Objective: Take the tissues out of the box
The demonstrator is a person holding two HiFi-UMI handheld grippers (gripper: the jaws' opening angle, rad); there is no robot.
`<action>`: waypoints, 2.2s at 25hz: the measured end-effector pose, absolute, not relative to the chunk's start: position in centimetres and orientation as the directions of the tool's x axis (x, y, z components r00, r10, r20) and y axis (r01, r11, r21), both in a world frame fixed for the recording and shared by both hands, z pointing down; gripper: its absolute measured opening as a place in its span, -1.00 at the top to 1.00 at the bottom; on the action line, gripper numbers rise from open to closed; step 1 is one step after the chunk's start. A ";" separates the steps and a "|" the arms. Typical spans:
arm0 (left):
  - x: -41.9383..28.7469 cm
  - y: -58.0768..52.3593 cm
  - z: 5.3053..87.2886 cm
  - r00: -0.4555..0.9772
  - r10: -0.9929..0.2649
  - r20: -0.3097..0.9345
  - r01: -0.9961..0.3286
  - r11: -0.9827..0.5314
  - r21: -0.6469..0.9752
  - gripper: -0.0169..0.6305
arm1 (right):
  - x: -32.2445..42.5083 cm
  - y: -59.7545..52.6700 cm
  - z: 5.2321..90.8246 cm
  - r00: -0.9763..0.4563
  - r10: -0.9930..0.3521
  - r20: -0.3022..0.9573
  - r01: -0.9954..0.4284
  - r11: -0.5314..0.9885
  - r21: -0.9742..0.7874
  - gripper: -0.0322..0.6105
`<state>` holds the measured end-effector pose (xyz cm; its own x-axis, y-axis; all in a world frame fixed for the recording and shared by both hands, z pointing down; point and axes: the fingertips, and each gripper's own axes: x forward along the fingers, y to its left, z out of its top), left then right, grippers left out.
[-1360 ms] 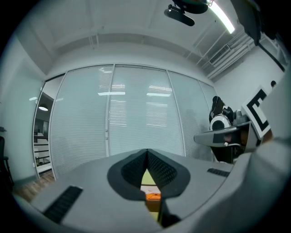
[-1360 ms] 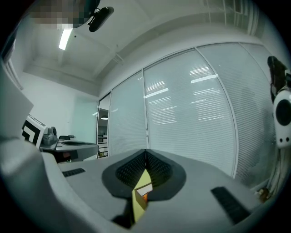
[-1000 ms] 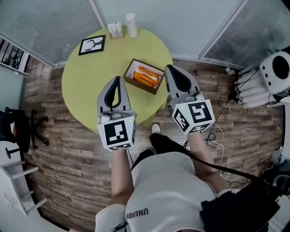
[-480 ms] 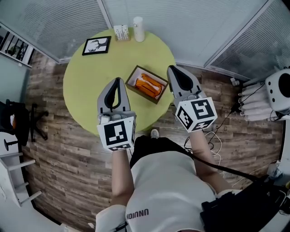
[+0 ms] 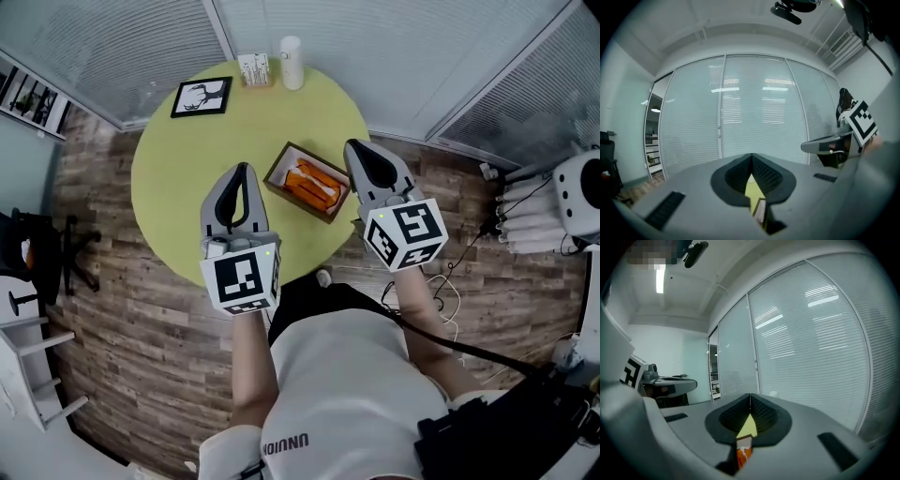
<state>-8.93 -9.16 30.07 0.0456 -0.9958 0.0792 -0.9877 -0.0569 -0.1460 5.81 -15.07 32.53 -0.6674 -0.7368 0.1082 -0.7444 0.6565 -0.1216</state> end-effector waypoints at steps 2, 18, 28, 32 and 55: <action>-9.0 -9.9 30.1 0.058 -0.995 0.086 -0.986 -0.071 -0.151 0.91 | 5.5 -15.6 32.8 -0.667 -0.736 0.119 -0.745 0.656 -0.119 0.84; -10.9 -14.0 32.9 0.125 -0.981 0.151 -0.983 -0.143 -0.115 0.91 | 1.7 -18.4 37.7 -0.685 -0.673 0.279 -0.718 0.688 -0.101 0.83; -11.4 -15.3 34.9 0.156 -0.968 0.195 -0.981 -0.175 -0.079 0.91 | 0.6 -18.8 40.7 -0.677 -0.635 0.371 -0.712 0.693 -0.114 0.83; -11.5 -15.7 35.7 0.169 -0.962 0.213 -0.980 -0.187 -0.066 0.91 | 0.3 -18.9 41.7 -0.674 -0.621 0.400 -0.710 0.694 -0.120 0.83; -11.0 -16.0 38.5 0.228 -0.932 0.283 -0.969 -0.245 -0.025 0.91 | -2.1 -17.1 47.9 -0.666 -0.464 0.584 -0.642 0.755 -0.132 0.34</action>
<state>-11.03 -16.03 38.53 0.2278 -0.9318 0.2826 -0.9693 -0.2445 -0.0249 -2.07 -17.11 47.91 -0.6663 -0.4643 0.5836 -0.6420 0.7552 -0.1322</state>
